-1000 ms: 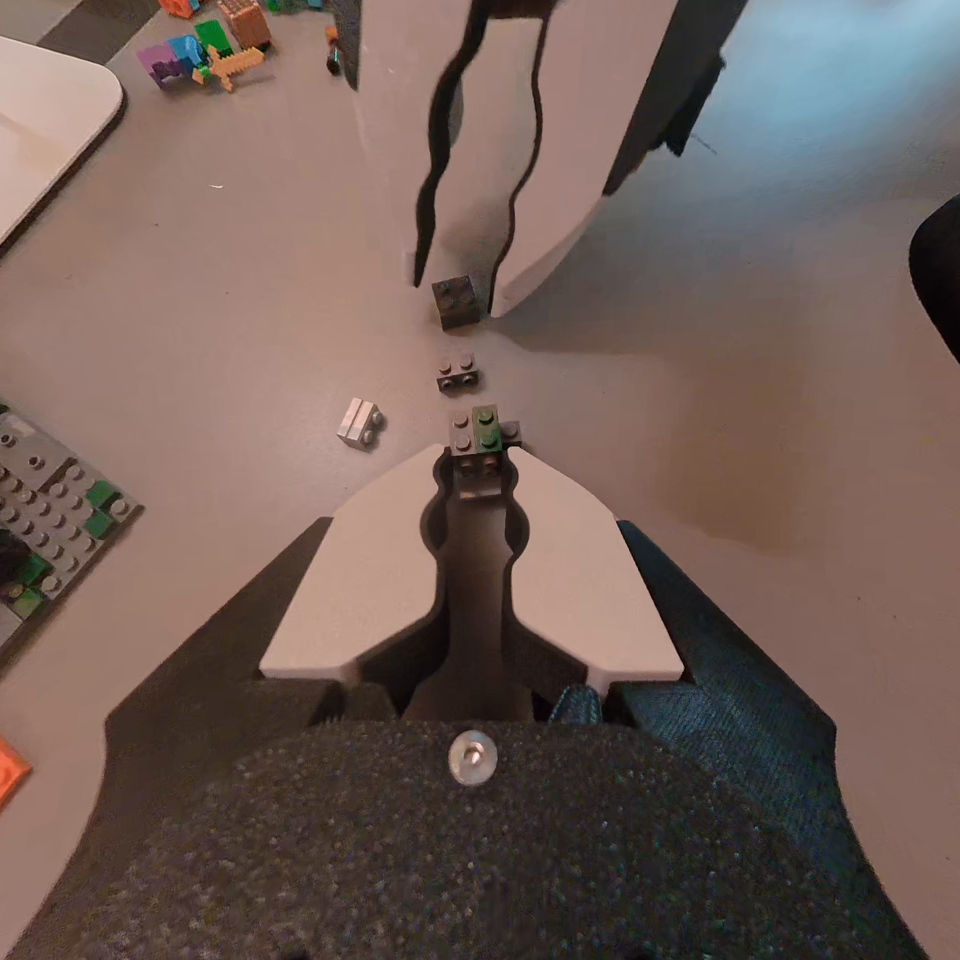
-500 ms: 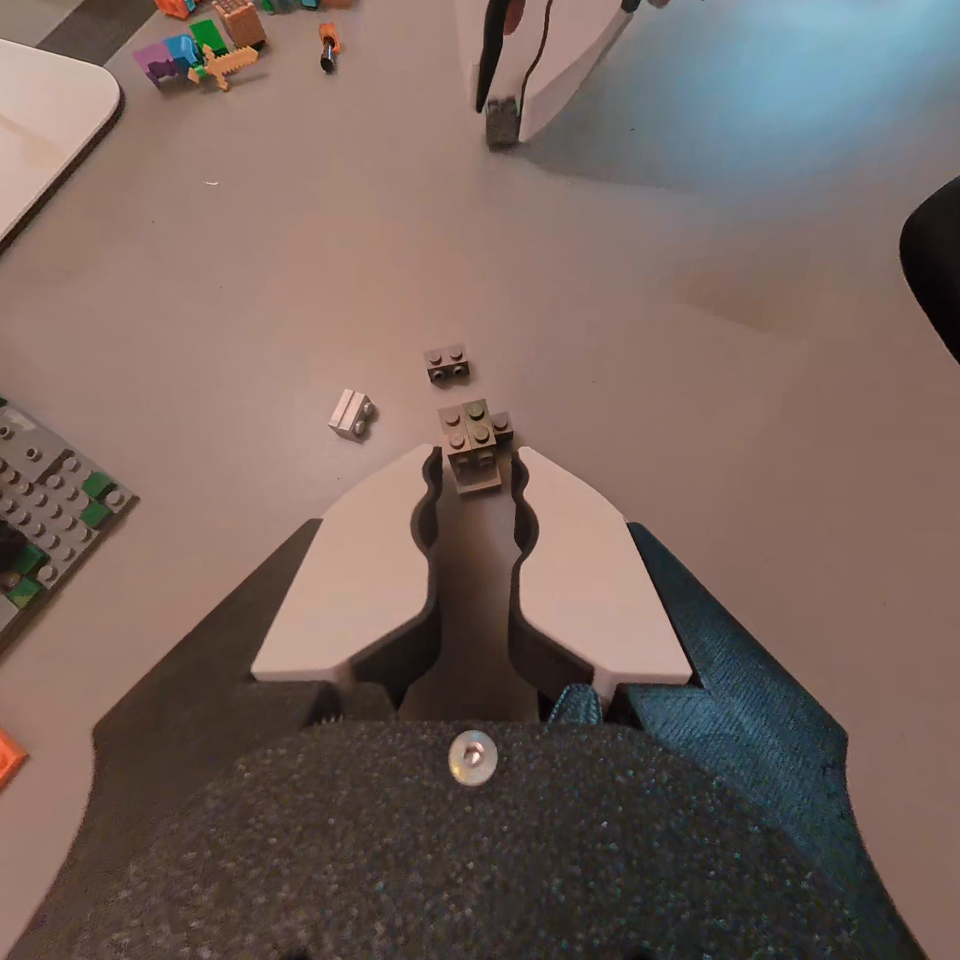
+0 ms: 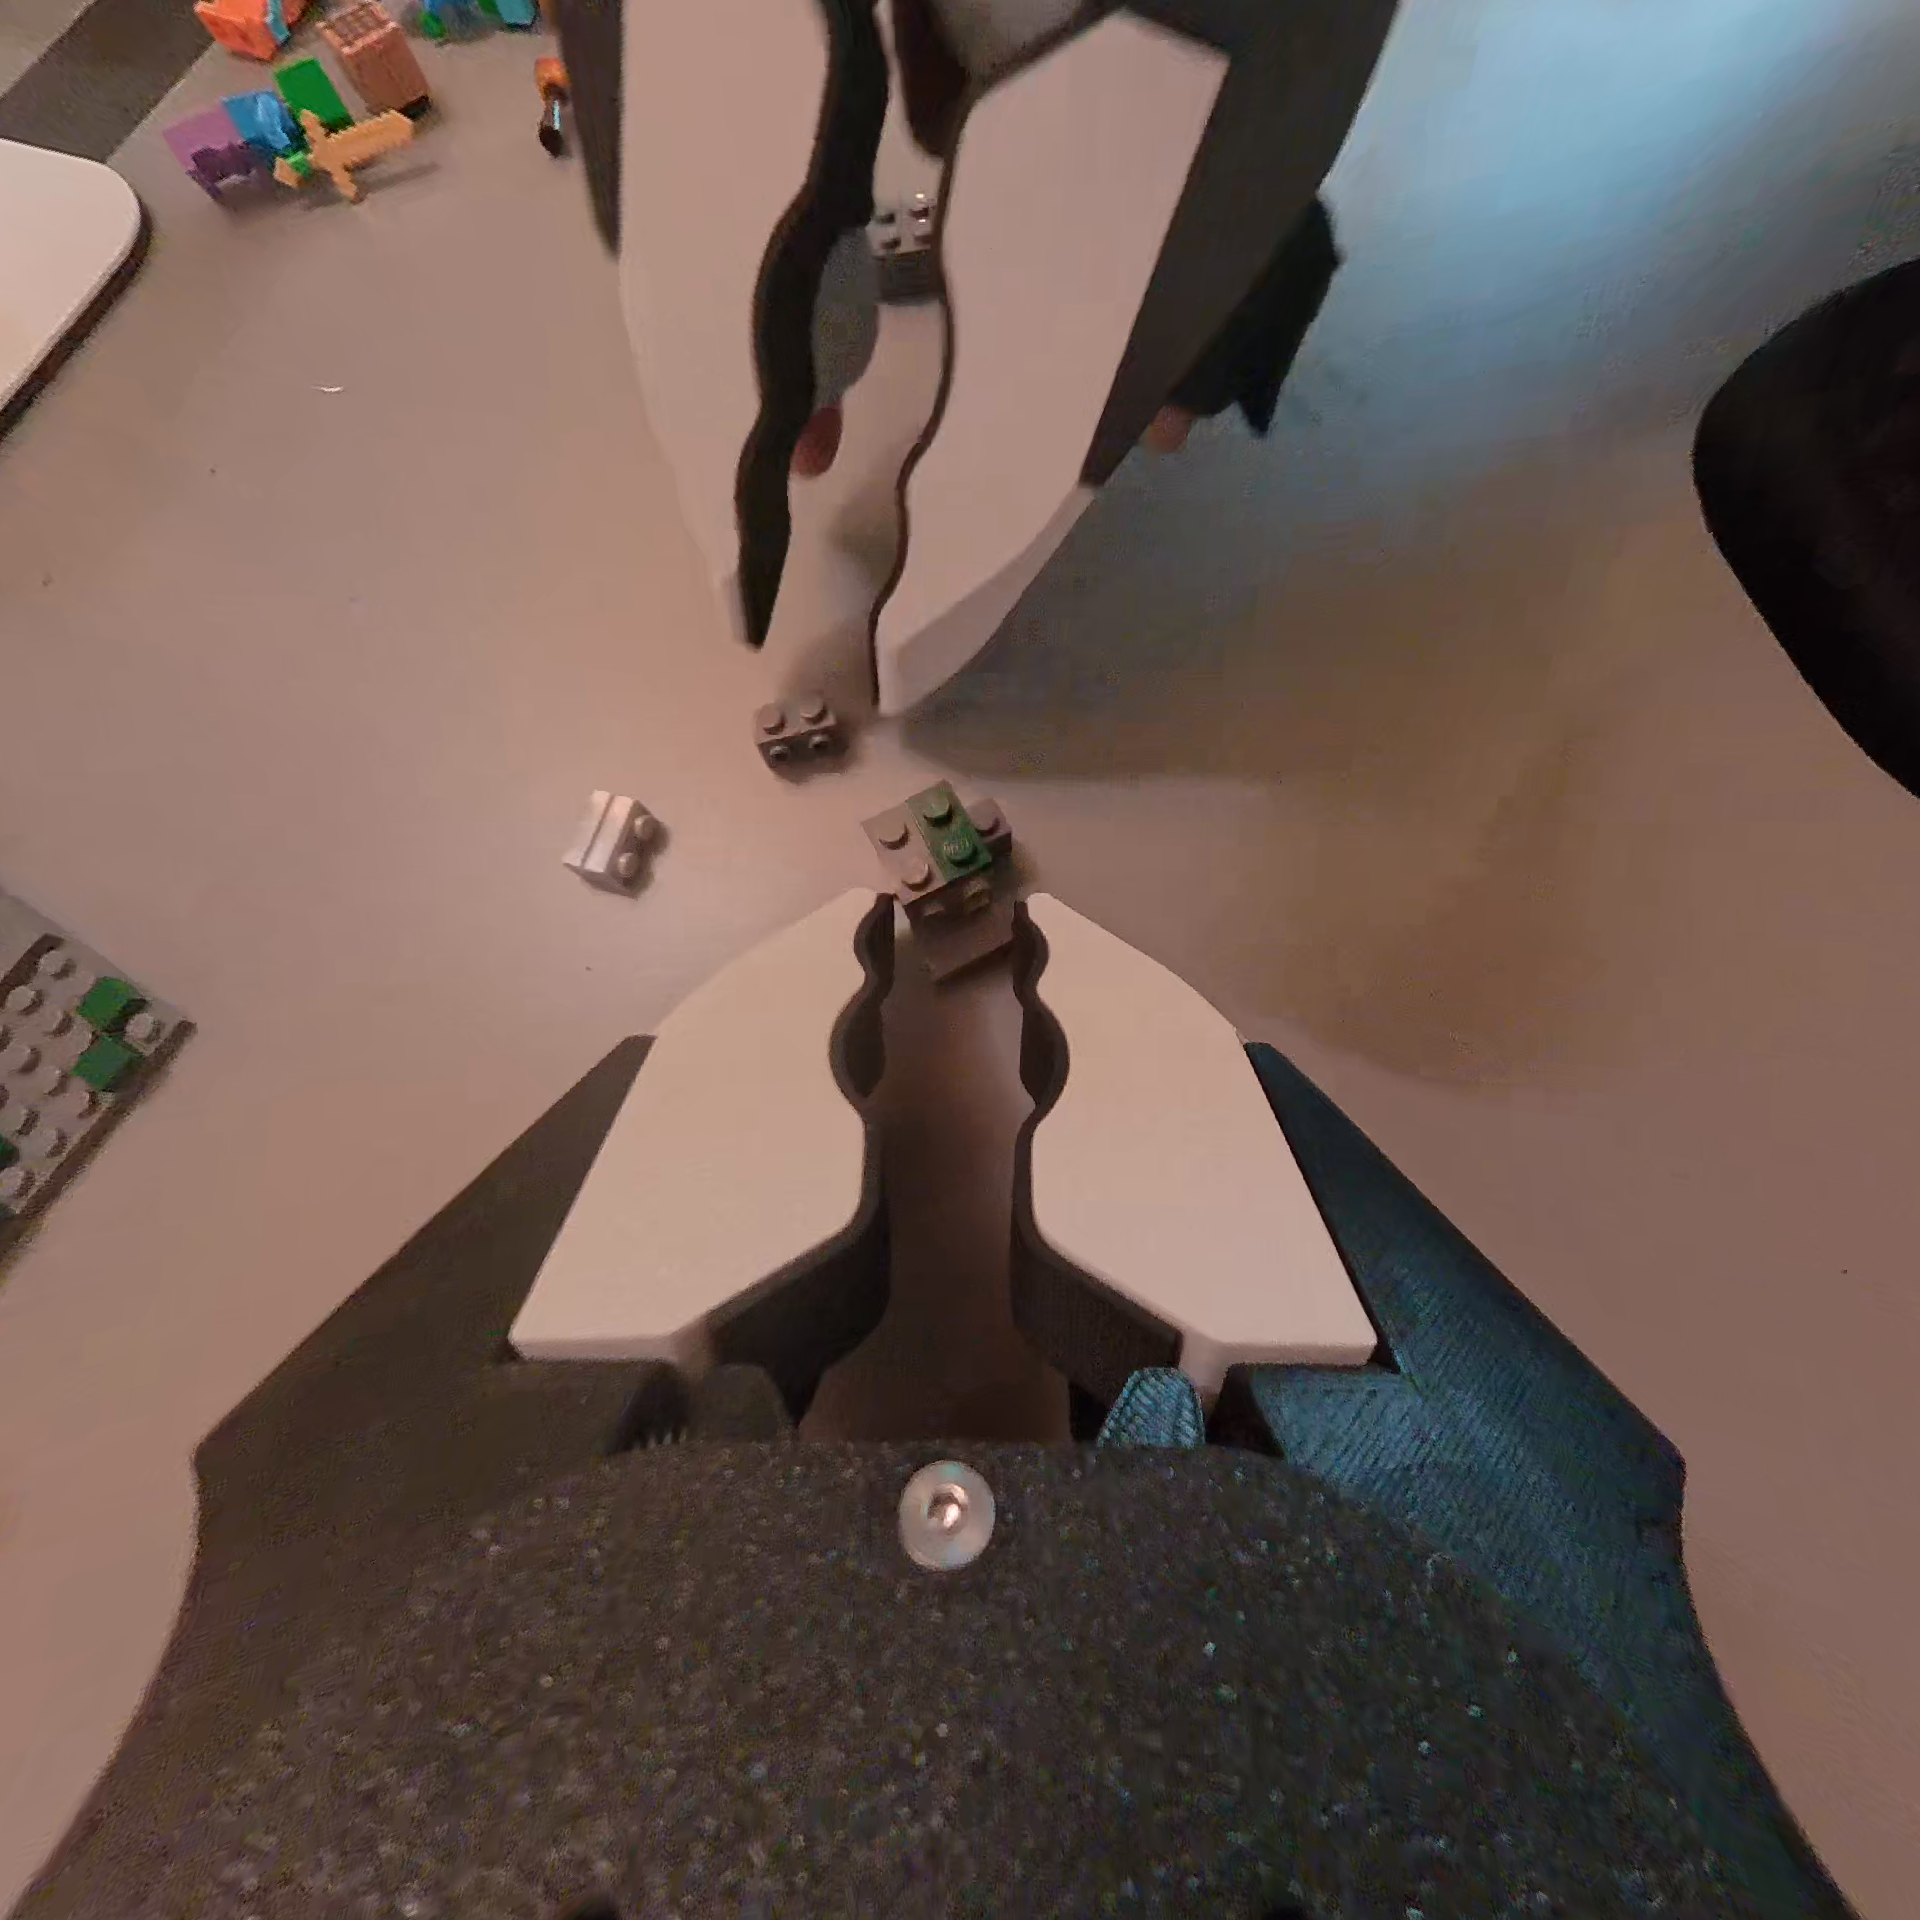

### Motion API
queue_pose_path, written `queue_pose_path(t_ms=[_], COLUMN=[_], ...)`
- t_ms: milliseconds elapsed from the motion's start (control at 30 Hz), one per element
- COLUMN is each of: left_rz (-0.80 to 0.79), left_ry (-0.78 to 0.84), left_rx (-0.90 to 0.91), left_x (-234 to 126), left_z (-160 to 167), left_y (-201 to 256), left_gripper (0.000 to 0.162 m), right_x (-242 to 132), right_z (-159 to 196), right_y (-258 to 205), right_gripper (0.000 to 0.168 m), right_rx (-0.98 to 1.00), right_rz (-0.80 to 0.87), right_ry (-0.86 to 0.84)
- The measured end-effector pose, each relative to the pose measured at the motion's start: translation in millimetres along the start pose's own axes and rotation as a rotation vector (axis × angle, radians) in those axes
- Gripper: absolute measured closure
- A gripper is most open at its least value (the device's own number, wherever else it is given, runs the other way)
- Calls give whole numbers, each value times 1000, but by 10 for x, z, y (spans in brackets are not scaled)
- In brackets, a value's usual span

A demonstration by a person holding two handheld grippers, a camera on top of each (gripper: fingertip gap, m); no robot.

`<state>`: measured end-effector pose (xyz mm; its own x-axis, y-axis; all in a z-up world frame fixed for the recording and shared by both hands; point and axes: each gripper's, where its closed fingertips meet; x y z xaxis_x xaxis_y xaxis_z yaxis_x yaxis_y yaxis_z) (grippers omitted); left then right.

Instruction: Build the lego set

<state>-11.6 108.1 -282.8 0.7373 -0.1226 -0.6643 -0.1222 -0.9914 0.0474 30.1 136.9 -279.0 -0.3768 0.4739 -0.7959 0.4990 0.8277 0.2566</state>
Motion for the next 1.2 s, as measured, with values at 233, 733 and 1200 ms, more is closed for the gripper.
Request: queue_pose_path(t_ms=[233,733,1200], left_rz=[9,33,78], left_ry=[32,47,3], left_rx=[-20,62,154], left_x=[-98,-186,-46], left_z=[15,34,59], left_y=[67,42,216], left_gripper=[141,143,144], right_x=[-101,-24,-105], right_z=[-204,-333,-277], right_y=[-248,-527,-572], right_gripper=[143,150,147], right_rx=[-22,-66,-281], right_rz=[-75,-74,-268], right_ry=[58,105,165])
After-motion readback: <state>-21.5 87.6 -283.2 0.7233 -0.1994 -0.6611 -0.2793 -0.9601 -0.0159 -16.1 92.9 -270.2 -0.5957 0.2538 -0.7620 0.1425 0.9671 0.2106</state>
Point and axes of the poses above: each gripper's, where its closed fingertips meet, x out along the fingers, z out of its underside, y = z × x across the jaws, and after that the axes turned 8 degrees about z, right-handed
